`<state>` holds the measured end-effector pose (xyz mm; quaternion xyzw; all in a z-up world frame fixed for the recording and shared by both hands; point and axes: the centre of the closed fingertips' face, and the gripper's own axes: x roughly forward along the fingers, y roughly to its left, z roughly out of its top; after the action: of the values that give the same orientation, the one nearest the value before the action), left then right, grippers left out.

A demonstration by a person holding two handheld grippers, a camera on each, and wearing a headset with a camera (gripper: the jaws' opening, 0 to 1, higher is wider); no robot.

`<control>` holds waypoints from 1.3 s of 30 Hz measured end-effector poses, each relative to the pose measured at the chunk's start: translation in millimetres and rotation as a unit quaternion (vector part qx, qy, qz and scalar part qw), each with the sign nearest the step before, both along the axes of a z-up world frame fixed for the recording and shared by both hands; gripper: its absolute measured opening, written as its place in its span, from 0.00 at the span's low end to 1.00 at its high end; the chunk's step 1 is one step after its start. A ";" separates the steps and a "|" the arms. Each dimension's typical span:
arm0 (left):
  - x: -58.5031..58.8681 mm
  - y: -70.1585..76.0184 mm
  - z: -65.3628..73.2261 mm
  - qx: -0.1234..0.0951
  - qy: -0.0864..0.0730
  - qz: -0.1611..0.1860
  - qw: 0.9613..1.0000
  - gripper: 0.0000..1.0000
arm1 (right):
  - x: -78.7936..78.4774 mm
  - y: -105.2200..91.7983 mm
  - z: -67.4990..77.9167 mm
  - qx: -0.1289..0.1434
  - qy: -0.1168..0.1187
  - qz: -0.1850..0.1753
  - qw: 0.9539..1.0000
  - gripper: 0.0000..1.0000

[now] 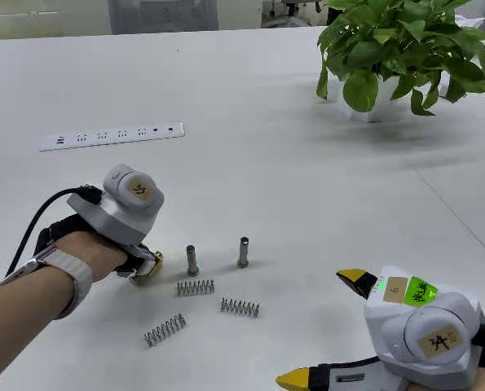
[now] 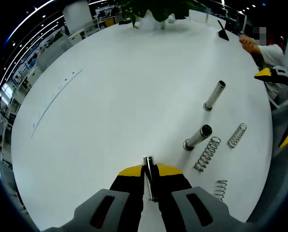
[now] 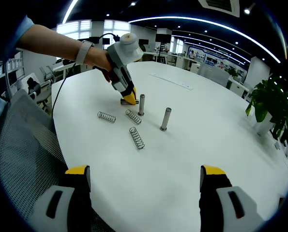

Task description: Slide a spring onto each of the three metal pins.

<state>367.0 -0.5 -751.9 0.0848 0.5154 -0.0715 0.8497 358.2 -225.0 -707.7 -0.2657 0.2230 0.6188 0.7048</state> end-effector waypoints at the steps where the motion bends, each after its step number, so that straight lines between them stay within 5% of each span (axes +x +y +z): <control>1: 0.4 0.1 -0.3 0.000 0.002 0.002 1.000 0.10 | -0.4 -0.1 -0.3 -0.001 -0.001 0.001 1.000 0.95; 6: -0.8 2.8 -0.9 -0.008 0.002 0.017 1.000 0.08 | -1.7 -0.4 -1.6 -0.005 -0.004 0.007 1.000 0.95; 20: -3.3 6.5 0.4 -0.048 -0.036 0.056 0.997 0.07 | -1.4 -1.2 0.1 -0.002 0.001 0.002 1.000 0.94; 30: -3.3 7.9 23.9 -0.066 -0.081 0.064 0.993 0.06 | -0.4 -2.1 -1.7 -0.004 0.001 0.003 1.000 0.94; 39: -10.7 6.1 33.9 -0.067 -0.098 0.063 0.991 0.07 | -0.7 -2.1 -2.8 -0.006 0.001 0.005 1.000 0.94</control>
<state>356.3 5.5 -718.1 0.0011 0.4277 -0.0435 0.9029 357.5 -227.1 -710.5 -0.2707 0.2264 0.6208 0.7001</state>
